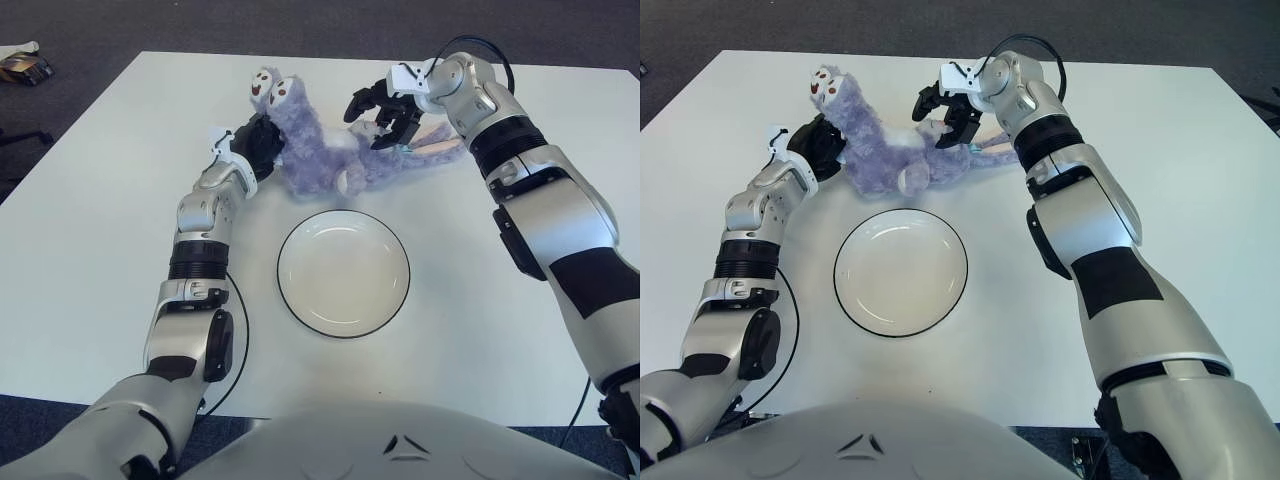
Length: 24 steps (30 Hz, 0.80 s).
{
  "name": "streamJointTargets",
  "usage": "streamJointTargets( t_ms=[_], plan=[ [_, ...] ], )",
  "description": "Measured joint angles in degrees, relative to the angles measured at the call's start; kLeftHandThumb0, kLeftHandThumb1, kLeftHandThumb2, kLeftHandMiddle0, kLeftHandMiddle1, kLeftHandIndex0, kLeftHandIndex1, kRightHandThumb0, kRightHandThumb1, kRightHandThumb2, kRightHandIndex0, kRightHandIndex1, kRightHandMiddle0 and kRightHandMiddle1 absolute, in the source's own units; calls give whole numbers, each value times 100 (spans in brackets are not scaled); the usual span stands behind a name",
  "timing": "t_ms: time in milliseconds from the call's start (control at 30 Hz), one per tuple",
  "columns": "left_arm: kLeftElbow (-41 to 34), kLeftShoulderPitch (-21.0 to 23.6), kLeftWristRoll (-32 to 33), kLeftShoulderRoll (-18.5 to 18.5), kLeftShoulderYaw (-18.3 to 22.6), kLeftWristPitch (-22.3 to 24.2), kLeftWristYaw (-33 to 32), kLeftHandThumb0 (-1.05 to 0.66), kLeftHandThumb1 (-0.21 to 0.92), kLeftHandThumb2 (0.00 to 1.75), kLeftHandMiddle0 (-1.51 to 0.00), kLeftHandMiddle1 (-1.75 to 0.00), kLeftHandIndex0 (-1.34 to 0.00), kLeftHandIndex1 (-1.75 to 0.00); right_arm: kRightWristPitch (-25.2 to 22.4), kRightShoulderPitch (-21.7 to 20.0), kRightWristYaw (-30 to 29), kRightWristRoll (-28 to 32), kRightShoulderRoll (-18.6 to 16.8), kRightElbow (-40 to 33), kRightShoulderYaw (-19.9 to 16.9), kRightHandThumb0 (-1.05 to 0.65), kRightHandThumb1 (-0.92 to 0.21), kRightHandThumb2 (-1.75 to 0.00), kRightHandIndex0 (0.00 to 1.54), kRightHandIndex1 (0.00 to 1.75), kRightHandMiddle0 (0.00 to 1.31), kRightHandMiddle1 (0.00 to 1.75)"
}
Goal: Put the doll into the plate.
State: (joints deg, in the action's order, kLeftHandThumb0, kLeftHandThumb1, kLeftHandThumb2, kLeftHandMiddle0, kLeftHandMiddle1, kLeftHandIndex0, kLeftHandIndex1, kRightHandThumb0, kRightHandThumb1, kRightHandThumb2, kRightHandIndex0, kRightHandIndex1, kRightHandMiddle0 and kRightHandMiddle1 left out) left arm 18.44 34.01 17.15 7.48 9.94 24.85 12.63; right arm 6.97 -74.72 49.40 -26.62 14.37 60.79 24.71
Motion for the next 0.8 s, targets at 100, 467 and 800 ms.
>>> streamJointTargets(
  t_ms=[100,467,800],
  plan=[
    [-53,-26,-52,-3,-17,-75,-23,-69,92,77,-40,-146,0,-55,118,-2,13,-4,-17,71,45,-86,-83,-46,25,122,0,40],
    [-253,-120,-313,-80,-121,-512,-237,-66,92,76,-31,-136,0,-60,69,-7,166,39,-183,345,103,-76,-77,-40,49,174,0,27],
    [-431,-199,-697,-106,-226,-796,-571,-68,92,79,-22,-129,0,-68,-210,54,27,-44,-236,190,221,-72,-63,-60,50,175,0,4]
  ],
)
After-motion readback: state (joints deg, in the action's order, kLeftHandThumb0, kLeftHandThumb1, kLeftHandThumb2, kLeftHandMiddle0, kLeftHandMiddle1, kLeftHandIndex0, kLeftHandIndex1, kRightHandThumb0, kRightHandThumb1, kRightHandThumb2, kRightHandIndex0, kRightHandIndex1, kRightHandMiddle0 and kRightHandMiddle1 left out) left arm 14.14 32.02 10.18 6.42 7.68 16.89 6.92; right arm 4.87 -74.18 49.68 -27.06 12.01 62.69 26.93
